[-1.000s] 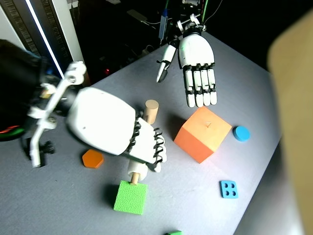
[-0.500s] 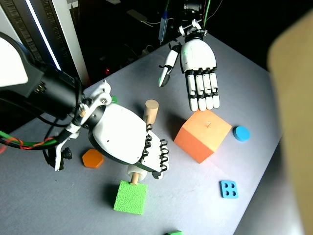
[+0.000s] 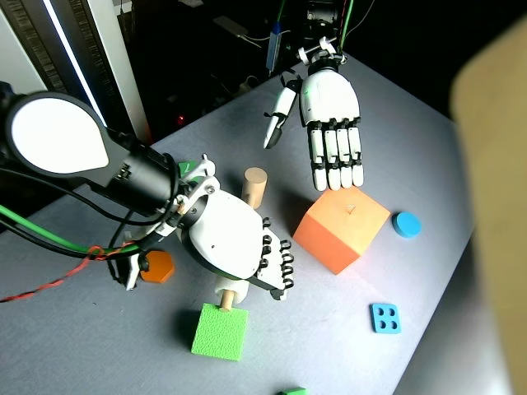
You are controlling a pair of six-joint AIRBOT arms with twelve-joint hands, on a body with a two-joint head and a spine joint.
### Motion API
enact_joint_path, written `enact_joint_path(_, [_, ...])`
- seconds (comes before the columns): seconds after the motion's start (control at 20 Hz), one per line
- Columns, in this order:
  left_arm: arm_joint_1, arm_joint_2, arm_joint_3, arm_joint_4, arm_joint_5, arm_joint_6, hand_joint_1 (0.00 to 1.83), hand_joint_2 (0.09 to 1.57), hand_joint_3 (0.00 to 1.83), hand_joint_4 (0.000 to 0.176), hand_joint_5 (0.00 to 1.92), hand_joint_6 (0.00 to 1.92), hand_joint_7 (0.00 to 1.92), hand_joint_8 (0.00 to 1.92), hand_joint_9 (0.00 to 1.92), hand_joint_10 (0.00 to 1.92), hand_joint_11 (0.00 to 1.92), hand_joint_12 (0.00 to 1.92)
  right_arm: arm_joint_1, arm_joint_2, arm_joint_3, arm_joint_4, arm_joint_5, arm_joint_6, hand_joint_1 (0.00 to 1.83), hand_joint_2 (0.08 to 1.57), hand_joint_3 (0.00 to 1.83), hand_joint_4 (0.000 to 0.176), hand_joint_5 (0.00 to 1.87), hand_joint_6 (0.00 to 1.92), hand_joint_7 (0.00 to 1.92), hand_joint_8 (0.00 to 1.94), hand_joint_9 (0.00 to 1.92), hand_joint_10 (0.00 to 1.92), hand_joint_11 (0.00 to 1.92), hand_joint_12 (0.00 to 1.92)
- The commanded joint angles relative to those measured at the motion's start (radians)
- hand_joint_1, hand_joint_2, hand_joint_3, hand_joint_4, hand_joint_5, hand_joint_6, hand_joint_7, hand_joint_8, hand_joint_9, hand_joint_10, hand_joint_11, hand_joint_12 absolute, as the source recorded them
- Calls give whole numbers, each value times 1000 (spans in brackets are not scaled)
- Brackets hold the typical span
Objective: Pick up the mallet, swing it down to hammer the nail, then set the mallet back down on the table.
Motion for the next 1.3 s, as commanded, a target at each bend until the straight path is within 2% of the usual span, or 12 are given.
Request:
enact_joint_path(0.0, [-11,-3,7,2,-103,-4,0,1187,2,0,0,0,0,0,0,0,0,0,2,1,8,-32,67,2,1275,993,2,0,145,4,149,3,126,5,0,613])
enact_joint_path(0.5, [-20,-29,21,2,-64,-4,0,1189,2,0,0,0,1,0,0,0,0,0,-29,-62,83,-3,85,-7,1322,1019,6,0,283,14,346,18,332,39,0,928])
enact_joint_path(0.55, [-20,-30,21,2,-61,-4,0,1196,5,0,1,0,16,6,0,0,0,0,-28,-63,83,-3,86,-8,1262,1058,1,0,626,28,730,20,710,60,212,1011])
enact_joint_path(0.6, [-20,-31,21,2,-56,-4,0,1198,5,0,1,0,11,3,0,0,0,0,-27,-63,83,-3,86,-7,1220,1046,0,0,767,21,892,20,878,57,392,1048])
enact_joint_path(0.65, [-20,-32,21,2,-53,-4,0,1195,3,0,0,0,2,0,0,0,0,0,-29,-63,83,-3,86,-9,1225,1161,0,0,824,869,999,867,1077,155,686,1105])
enact_joint_path(0.75, [-20,-33,22,1,-46,-4,0,1189,0,0,0,0,1,1,0,0,0,0,-31,-62,83,-3,83,-13,1094,1184,0,0,830,1194,836,1344,947,1024,904,1433])
enact_joint_path(0.8, [-20,-33,21,1,-46,-4,0,1192,2,0,0,0,2,1,0,0,0,0,-31,-62,83,-3,80,-12,1077,1163,0,0,881,1161,867,1442,948,1323,1008,1542])
enact_joint_path(0.85, [-20,-33,21,1,-45,-7,0,1198,4,0,0,0,2,1,0,0,0,0,-31,-61,83,-3,76,-12,998,1192,12,47,818,1285,882,1792,973,1755,1131,1809])
enact_joint_path(0.9, [-20,-33,21,1,-45,-9,0,1195,3,0,18,8,26,11,1,0,0,0,-31,-60,82,-3,73,-11,888,1213,8,0,740,1652,948,1911,1079,1888,1231,1899])
enact_joint_path(0.95, [-20,-33,21,1,-45,-11,0,1201,5,0,31,12,37,14,8,3,0,0,-28,-55,79,-3,68,-10,836,1312,21,0,729,1867,957,1935,1089,1914,1259,1917])
enact_joint_path(1.1, [-22,-33,20,1,-45,-14,0,1197,3,0,37,12,58,18,33,12,0,0,-20,-22,43,-3,68,-9,574,1523,14,0,929,1921,1046,1941,1143,1921,1368,1921])
enact_joint_path(1.25, [-25,-32,19,1,-45,-16,0,1197,2,0,76,25,82,23,43,15,0,0,-7,46,-39,-3,55,-6,489,1540,4,0,1164,1921,1428,1941,1555,1921,1784,1921])
